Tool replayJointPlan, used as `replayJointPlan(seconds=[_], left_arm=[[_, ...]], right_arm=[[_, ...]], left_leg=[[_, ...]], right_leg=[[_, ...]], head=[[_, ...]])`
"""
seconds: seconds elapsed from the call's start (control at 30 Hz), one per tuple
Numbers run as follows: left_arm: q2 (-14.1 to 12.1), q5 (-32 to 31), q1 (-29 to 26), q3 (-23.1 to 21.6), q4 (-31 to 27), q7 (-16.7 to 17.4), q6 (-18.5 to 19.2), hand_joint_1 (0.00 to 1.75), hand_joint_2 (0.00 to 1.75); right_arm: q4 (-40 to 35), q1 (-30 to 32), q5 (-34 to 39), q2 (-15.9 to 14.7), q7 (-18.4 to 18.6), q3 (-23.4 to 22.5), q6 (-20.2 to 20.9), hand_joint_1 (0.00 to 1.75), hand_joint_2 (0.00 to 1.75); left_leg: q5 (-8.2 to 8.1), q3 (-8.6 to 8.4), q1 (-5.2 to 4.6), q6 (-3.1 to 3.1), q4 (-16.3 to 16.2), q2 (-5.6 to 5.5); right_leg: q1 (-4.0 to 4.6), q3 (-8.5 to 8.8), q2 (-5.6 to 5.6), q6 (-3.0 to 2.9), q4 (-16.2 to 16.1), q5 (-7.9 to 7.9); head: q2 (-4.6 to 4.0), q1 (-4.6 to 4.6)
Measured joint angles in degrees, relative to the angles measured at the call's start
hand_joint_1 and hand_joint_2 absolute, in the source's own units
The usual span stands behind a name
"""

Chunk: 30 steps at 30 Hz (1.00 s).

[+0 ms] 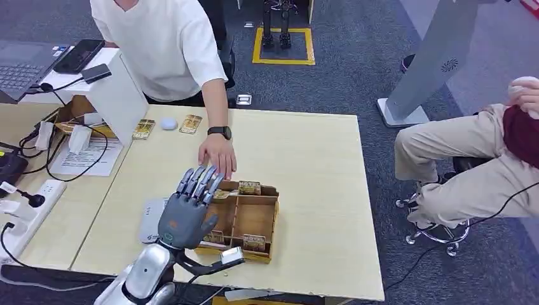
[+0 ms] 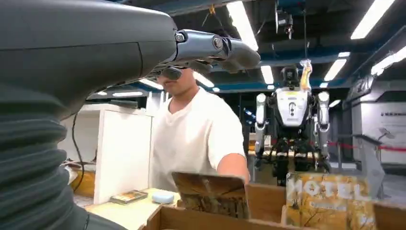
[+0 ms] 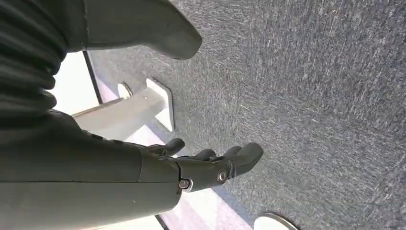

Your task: Pass the card to the sensor for recognition and then transmit it.

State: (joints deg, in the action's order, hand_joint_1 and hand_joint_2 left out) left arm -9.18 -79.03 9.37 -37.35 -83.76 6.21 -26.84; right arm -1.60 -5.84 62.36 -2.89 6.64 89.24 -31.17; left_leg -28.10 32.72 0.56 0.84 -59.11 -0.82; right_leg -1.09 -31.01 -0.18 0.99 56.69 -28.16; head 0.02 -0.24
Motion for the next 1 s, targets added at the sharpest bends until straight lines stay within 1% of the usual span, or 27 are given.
replayJointPlan(seconds=[0.13,0.3,0.5,0.6,0.77,1.0], left_arm=[[-1.38,0.68,0.41,-0.28,-0.44,1.7,2.2,0.0,1.75],[-2.75,0.04,0.43,-0.28,-2.21,3.27,2.75,0.0,1.75],[-2.86,-1.49,0.09,-0.28,-3.76,5.94,2.86,0.0,1.75],[-2.86,-1.77,-0.07,-0.28,-4.02,6.47,2.97,0.0,1.75],[-3.13,-2.19,-0.16,-0.28,-4.33,6.53,4.3,0.0,1.75],[-3.43,-1.88,-0.19,-0.28,-4.33,5.77,6.03,0.0,1.75]], right_arm=[[0.02,0.06,0.7,0.0,0.0,0.0,0.13,0.0,1.75],[0.09,0.15,1.27,0.0,0.0,0.0,0.13,0.0,1.75],[0.11,0.24,1.62,0.0,0.0,0.0,0.13,0.0,1.75],[0.13,0.25,1.68,0.0,0.0,0.0,0.15,0.0,1.75],[0.17,0.26,1.75,0.0,0.0,0.0,0.2,0.0,1.75],[0.37,0.25,1.66,0.0,0.0,0.0,0.2,0.0,1.75]], left_leg=[[0.0,0.0,0.0,0.0,0.0,0.0],[0.0,0.0,0.0,0.0,0.0,0.0],[0.0,0.01,0.0,0.0,0.0,-0.01],[0.0,0.01,0.0,0.0,0.0,-0.01],[0.0,0.01,0.0,0.0,0.0,-0.01],[0.0,0.01,0.0,0.0,0.0,-0.01]], right_leg=[[0.0,0.0,0.0,0.0,0.0,0.0],[0.0,0.0,0.0,0.0,0.0,0.0],[0.0,0.0,-0.01,0.0,0.0,0.0],[0.0,0.01,-0.02,0.0,0.0,0.0],[0.0,0.0,-0.01,0.0,0.0,0.0],[0.0,0.0,-0.01,0.0,0.0,0.0]], head=[[0.0,0.02],[-0.02,0.0],[0.0,0.0],[-0.02,0.0],[0.0,0.0],[0.0,0.02]])
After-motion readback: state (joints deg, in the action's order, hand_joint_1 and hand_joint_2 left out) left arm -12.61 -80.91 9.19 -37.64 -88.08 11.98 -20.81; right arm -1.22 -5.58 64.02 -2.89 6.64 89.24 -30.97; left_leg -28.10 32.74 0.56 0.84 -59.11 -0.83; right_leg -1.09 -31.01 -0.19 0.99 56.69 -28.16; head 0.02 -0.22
